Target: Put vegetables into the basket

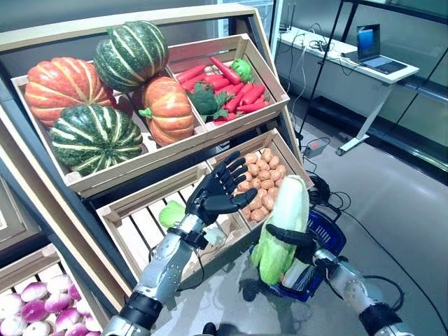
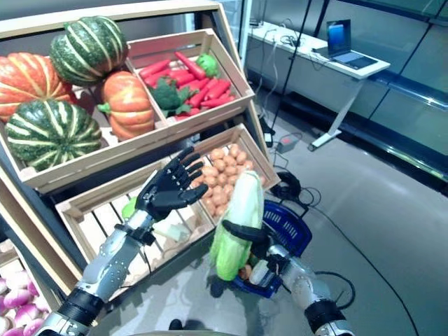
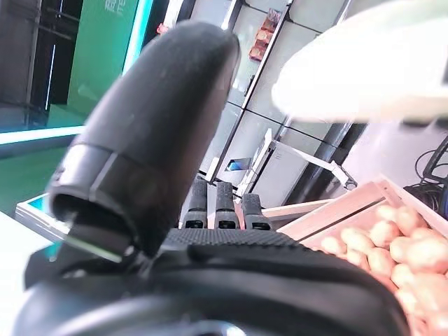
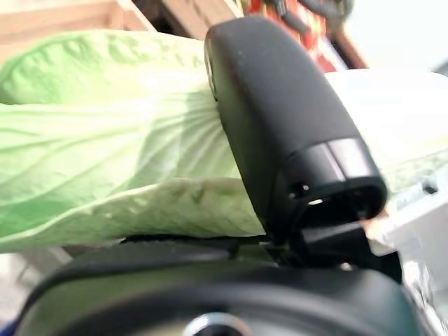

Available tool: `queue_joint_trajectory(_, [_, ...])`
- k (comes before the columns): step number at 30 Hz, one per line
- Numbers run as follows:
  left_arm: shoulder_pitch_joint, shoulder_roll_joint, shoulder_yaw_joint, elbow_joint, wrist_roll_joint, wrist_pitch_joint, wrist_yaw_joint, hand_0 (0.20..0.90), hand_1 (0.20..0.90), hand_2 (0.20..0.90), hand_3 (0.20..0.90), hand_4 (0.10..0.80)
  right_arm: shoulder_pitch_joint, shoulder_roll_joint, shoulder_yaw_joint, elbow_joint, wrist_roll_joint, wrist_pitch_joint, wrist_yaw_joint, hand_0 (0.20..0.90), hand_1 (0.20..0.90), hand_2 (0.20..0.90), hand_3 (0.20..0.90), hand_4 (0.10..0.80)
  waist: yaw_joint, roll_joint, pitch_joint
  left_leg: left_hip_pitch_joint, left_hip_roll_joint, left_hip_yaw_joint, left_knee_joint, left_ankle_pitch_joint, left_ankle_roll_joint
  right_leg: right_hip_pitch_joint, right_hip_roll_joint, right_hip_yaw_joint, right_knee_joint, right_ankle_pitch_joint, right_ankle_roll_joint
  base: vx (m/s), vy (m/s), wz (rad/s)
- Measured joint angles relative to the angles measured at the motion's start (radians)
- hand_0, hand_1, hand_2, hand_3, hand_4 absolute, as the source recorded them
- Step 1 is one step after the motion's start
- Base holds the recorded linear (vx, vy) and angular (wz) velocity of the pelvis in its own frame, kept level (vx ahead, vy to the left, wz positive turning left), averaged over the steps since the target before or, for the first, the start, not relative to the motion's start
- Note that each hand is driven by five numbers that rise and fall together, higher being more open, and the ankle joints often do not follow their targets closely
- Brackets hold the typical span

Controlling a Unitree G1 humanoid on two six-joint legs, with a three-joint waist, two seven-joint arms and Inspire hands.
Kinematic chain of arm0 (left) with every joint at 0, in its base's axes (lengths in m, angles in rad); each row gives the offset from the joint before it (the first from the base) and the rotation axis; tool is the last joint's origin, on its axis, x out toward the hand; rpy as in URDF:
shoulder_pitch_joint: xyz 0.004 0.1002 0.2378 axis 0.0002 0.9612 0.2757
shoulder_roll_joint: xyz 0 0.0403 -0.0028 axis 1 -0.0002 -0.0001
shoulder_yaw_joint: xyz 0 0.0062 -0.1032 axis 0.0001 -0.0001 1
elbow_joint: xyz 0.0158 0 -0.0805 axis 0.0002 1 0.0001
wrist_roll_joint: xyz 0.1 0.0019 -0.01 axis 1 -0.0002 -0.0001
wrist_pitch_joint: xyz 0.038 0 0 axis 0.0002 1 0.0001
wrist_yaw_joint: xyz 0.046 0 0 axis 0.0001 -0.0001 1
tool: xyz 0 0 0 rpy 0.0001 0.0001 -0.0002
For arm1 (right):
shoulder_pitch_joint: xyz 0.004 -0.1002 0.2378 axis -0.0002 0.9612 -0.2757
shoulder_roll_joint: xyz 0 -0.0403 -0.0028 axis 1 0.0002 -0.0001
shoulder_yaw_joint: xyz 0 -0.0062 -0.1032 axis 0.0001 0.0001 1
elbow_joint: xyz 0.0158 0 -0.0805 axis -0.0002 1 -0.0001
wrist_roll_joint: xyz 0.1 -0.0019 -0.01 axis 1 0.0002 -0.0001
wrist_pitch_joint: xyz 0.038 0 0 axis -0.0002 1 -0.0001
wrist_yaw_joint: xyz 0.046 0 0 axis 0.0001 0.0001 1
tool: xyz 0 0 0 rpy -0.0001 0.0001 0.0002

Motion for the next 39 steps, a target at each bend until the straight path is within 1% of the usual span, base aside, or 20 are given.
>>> queue_joint_trajectory(3, [0.013,0.000,0.003,0.003,0.036,-0.025,0.025,0.900,0.900,0.900,0.900,0.800,0.032,0.000,-0.038,0.050,0.000,-0.039,-0.001,0.300,0.300,0.300,0.300,0.400,0.000,-0.003,0.002,0.003,0.006,0.012,0.000,-0.001,-0.002,-0.002,0.004,0.012,-0.001,0.003,-0.003,0.025,-0.060,-0.11])
queue_joint_trajectory(5, [0.015,0.001,0.006,0.012,0.054,-0.035,0.038,0.900,0.900,0.900,0.900,0.800,0.033,-0.003,-0.045,0.074,0.000,-0.048,-0.011,0.300,0.300,0.300,0.300,0.400,0.000,-0.004,0.003,0.006,0.008,0.017,0.000,-0.002,-0.003,-0.003,0.006,0.018,-0.002,0.004,-0.004,0.039,-0.058,-0.10])
queue_joint_trajectory(7, [0.015,0.005,0.009,0.015,0.112,-0.036,0.071,0.900,0.900,0.900,0.900,0.800,0.033,-0.003,-0.062,0.107,0.001,-0.063,-0.022,0.300,0.300,0.300,0.300,0.400,0.001,-0.006,0.004,0.006,0.010,0.021,-0.002,-0.002,-0.003,-0.005,0.007,0.023,-0.003,0.006,-0.004,0.045,-0.079,-0.07])
queue_joint_trajectory(10, [0.013,0.046,0.009,0.043,0.250,-0.048,0.148,0.900,0.900,0.900,0.900,0.800,0.020,-0.007,-0.086,0.174,0.001,-0.082,-0.049,0.300,0.300,0.300,0.300,0.400,0.001,-0.006,0.005,-0.005,0.013,0.026,-0.005,-0.001,-0.005,-0.024,0.009,0.029,-0.002,0.007,-0.006,-0.055,-0.071,-0.06])
queue_joint_trajectory(13, [-0.024,0.091,0.004,0.096,0.307,-0.066,0.223,0.900,0.900,0.900,0.900,0.800,-0.036,-0.022,-0.084,0.277,0.003,-0.117,-0.075,0.300,0.300,0.300,0.300,0.400,0.002,0.001,0.016,-0.048,0.017,0.028,0.000,0.010,-0.005,-0.073,0.013,0.032,0.004,0.017,-0.010,-0.259,-0.047,-0.05])
queue_joint_trajectory(14, [-0.076,0.100,-0.001,0.152,0.331,-0.078,0.270,0.900,0.900,0.900,0.900,0.800,-0.097,-0.036,-0.083,0.347,0.004,-0.127,-0.094,0.300,0.300,0.300,0.300,0.400,0.003,0.015,0.033,-0.081,0.019,0.027,0.005,0.019,-0.003,-0.112,0.014,0.032,0.024,0.020,-0.010,-0.322,0.001,0.00])
queue_joint_trajectory(15, [-0.159,0.110,-0.004,0.214,0.345,-0.084,0.318,0.900,0.900,0.900,0.900,0.800,-0.183,-0.063,-0.083,0.408,0.021,-0.137,-0.118,0.300,0.300,0.300,0.300,0.400,0.003,0.037,0.080,-0.122,0.021,0.014,0.014,0.031,-0.001,-0.157,0.013,0.029,0.054,0.021,-0.011,-0.375,0.028,0.00])
queue_joint_trajectory(17, [-0.261,0.118,-0.004,0.291,0.378,-0.115,0.386,0.900,0.900,0.900,0.900,0.800,-0.290,-0.107,-0.084,0.458,0.034,-0.157,-0.133,0.300,0.300,0.300,0.300,0.400,0.004,0.075,0.145,-0.184,0.019,0.007,0.030,0.049,0.005,-0.231,0.011,0.025,0.093,0.027,-0.010,-0.313,0.027,0.00])
queue_joint_trajectory(18, [-0.330,0.129,-0.005,0.332,0.407,-0.133,0.431,0.900,0.900,0.900,0.900,0.800,-0.368,-0.135,-0.085,0.487,0.038,-0.175,-0.145,0.300,0.300,0.300,0.300,0.400,0.002,0.098,0.200,-0.227,0.020,-0.007,0.052,0.053,0.008,-0.276,0.009,0.025,0.124,0.027,-0.010,-0.252,0.009,0.01])
queue_joint_trajectory(20, [-0.420,0.158,-0.005,0.364,0.452,-0.148,0.507,0.900,0.900,0.900,0.900,0.800,-0.491,-0.160,-0.086,0.514,0.042,-0.204,-0.175,0.300,0.300,0.300,0.300,0.400,0.003,0.131,0.293,-0.292,0.016,-0.021,0.089,0.058,0.008,-0.355,0.004,0.027,0.186,0.022,-0.015,-0.212,0.008,-0.03])
queue_joint_trajectory(21, [-0.436,0.167,-0.007,0.366,0.453,-0.154,0.516,0.900,0.900,0.900,0.900,0.800,-0.516,-0.160,-0.086,0.515,0.042,-0.209,-0.184,0.300,0.300,0.300,0.300,0.400,0.003,0.134,0.312,-0.308,0.016,-0.022,0.100,0.058,0.008,-0.378,0.002,0.029,0.209,0.016,-0.016,-0.129,0.009,-0.05])
queue_joint_trajectory(22, [-0.468,0.183,-0.007,0.371,0.452,-0.157,0.515,0.900,0.900,0.900,0.900,0.800,-0.564,-0.160,-0.085,0.514,0.042,-0.215,-0.199,0.300,0.300,0.300,0.300,0.400,0.006,0.141,0.347,-0.342,0.016,-0.024,0.115,0.059,0.006,-0.424,-0.003,0.028,0.253,0.003,-0.020,-0.129,0.022,-0.02])
queue_joint_trajectory(24, [-0.493,0.189,-0.009,0.387,0.451,-0.157,0.502,0.900,0.900,0.900,0.900,0.800,-0.604,-0.159,-0.083,0.515,0.042,-0.215,-0.216,0.300,0.300,0.300,0.300,0.400,0.009,0.147,0.382,-0.367,0.013,-0.025,0.130,0.061,0.005,-0.466,-0.011,0.028,0.307,-0.016,-0.021,-0.105,0.028,0.02])
queue_joint_trajectory(26, [-0.526,0.196,-0.021,0.432,0.445,-0.156,0.494,0.900,0.900,0.900,0.900,0.800,-0.690,-0.158,-0.076,0.526,0.041,-0.214,-0.243,0.300,0.300,0.300,0.300,0.400,0.018,0.146,0.420,-0.437,-0.006,-0.026,0.165,0.061,0.006,-0.587,-0.046,0.029,0.448,-0.068,-0.028,-0.119,0.048,0.04])
queue_joint_trajectory(27, [-0.544,0.196,-0.040,0.474,0.441,-0.156,0.494,0.900,0.900,0.900,0.900,0.800,-0.737,-0.159,-0.069,0.565,0.040,-0.213,-0.255,0.300,0.300,0.300,0.300,0.400,0.020,0.144,0.426,-0.482,-0.019,-0.026,0.204,0.057,0.005,-0.647,-0.068,0.027,0.519,-0.092,-0.032,-0.143,0.054,0.08])
queue_joint_trajectory(30, [-0.550,0.196,-0.044,0.512,0.439,-0.155,0.493,0.900,0.900,0.900,0.900,0.800,-0.787,-0.163,-0.070,0.595,0.043,-0.212,-0.288,0.300,0.300,0.300,0.300,0.400,0.030,0.144,0.429,-0.563,-0.034,-0.026,0.278,0.036,0.009,-0.741,-0.099,0.027,0.627,-0.130,-0.043,-0.089,0.049,0.11])
queue_joint_trajectory(33, [-0.550,0.210,-0.044,0.519,0.453,-0.155,0.501,0.900,0.900,0.900,0.900,0.800,-0.790,-0.170,-0.070,0.600,0.043,-0.211,-0.319,0.300,0.300,0.300,0.300,0.400,0.038,0.145,0.429,-0.620,-0.036,-0.024,0.375,0.003,0.007,-0.790,-0.118,0.033,0.709,-0.158,-0.054,-0.065,0.063,0.05])
queue_joint_trajectory(36, [-0.581,0.263,-0.047,0.518,0.517,-0.152,0.556,0.900,0.900,0.900,0.900,0.800,-0.828,-0.207,-0.063,0.601,0.042,-0.208,-0.337,0.300,0.300,0.300,0.300,0.400,0.038,0.145,0.429,-0.712,-0.043,-0.024,0.504,-0.043,0.005,-0.878,-0.140,0.053,0.822,-0.201,-0.070,0.029,0.026,0.05])
queue_joint_trajectory(38, [-0.603,0.291,-0.047,0.519,0.544,-0.138,0.595,0.900,0.900,0.900,0.900,0.800,-0.856,-0.231,-0.054,0.605,0.042,-0.201,-0.347,0.300,0.300,0.300,0.300,0.400,0.036,0.146,0.429,-0.769,-0.041,-0.028,0.583,-0.067,0.003,-0.928,-0.147,0.060,0.885,-0.217,-0.076,0.000,0.000,0.00])
queue_joint_trajectory(39, [-0.615,0.303,-0.047,0.519,0.555,-0.134,0.612,0.900,0.900,0.900,0.900,0.800,-0.864,-0.245,-0.046,0.603,0.043,-0.201,-0.351,0.300,0.300,0.300,0.300,0.400,0.035,0.146,0.429,-0.797,-0.037,-0.030,0.618,-0.071,0.000,-0.952,-0.144,0.059,0.914,-0.218,-0.083,0.000,0.000,0.00])
